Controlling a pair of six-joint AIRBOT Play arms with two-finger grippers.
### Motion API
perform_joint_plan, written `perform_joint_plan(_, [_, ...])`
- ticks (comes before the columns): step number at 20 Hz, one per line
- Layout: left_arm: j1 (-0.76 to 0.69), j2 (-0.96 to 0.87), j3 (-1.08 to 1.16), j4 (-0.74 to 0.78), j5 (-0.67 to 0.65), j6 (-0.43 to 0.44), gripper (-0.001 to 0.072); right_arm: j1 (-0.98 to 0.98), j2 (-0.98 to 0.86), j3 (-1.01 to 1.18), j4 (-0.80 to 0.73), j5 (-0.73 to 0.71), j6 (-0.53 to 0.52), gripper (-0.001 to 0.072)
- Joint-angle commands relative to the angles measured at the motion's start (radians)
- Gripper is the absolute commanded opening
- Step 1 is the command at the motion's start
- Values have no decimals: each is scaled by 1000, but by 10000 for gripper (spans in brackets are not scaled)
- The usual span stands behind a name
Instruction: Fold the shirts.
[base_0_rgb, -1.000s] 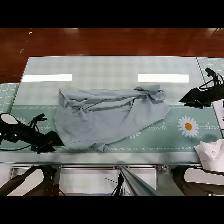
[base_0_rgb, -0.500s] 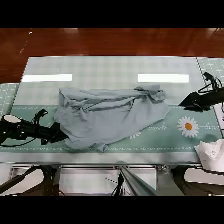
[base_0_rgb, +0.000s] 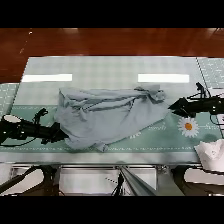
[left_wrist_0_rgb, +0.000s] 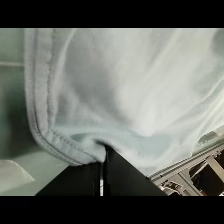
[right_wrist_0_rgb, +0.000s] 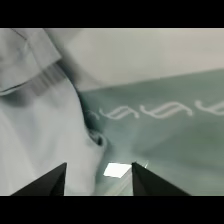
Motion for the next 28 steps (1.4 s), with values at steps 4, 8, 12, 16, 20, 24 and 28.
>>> perform_joint_plan(4, [0,11,21,-35,-39,19,22,152,-27,-6,48,-116,9,17])
perform_joint_plan(8, [0,150,219,-174,-177,78,20,137,137,134,97,-25,-36,16])
perform_joint_plan(12, [1,414,659,-285,-136,45,20,137,394,405,152,-62,-37,16])
perform_joint_plan(16, [1,566,1179,-158,134,48,20,137,629,685,64,-275,37,16])
perform_joint_plan(20, [1,584,1530,67,143,-14,20,137,794,855,-299,-291,329,15])
perform_joint_plan(24, [2,586,1699,111,-77,-79,20,137,935,904,-496,-143,439,15])
perform_joint_plan(28, [2,592,1738,232,-389,-132,20,137,985,906,-568,206,492,15])
